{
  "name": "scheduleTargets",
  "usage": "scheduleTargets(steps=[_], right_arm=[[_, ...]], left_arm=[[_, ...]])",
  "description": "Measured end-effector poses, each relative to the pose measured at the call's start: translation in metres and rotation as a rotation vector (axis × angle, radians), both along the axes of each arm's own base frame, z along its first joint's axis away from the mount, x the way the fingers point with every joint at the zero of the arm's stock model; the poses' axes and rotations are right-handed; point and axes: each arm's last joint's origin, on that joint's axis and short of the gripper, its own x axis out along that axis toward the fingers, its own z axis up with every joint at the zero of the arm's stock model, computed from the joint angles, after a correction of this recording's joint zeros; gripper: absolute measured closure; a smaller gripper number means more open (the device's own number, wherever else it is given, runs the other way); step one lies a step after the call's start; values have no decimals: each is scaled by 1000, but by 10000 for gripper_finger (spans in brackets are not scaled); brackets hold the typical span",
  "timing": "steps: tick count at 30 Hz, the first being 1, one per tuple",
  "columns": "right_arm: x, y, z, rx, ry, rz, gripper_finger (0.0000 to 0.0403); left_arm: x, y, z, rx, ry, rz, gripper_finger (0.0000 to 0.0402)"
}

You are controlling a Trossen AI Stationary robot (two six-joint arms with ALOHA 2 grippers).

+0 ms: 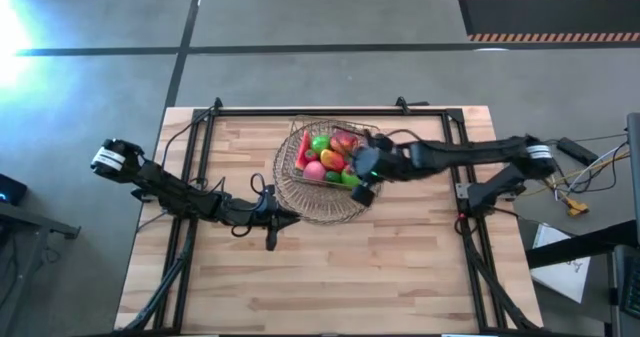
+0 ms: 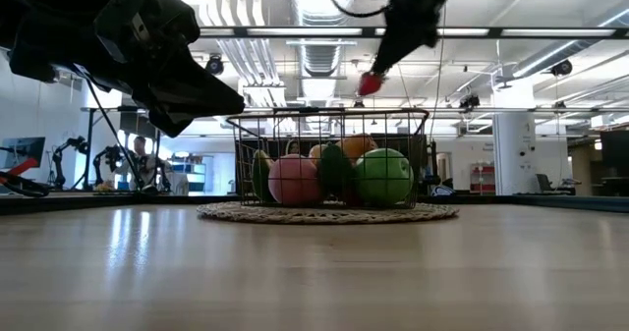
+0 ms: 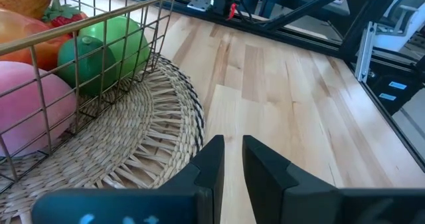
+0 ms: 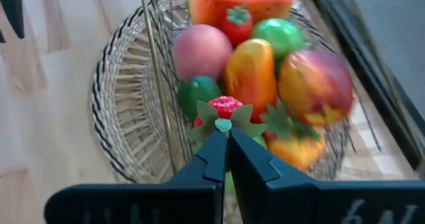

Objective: Build produce basket
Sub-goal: Put the red strawberry into the gold wire basket, then return to Home Position

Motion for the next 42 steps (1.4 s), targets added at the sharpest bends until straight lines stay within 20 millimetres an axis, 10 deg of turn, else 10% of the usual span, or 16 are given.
scheduleTargets(steps=[14, 27, 42], right_arm=[[64, -75, -37, 242, 225, 81, 394], [72, -83, -64, 258, 312, 99, 392], [57, -81, -32, 96, 263, 36, 283]], left_arm=[[0, 0, 0, -2, 0, 0, 363], [0, 0, 0, -5, -2, 1, 363], [0, 0, 0, -9, -3, 2, 363]])
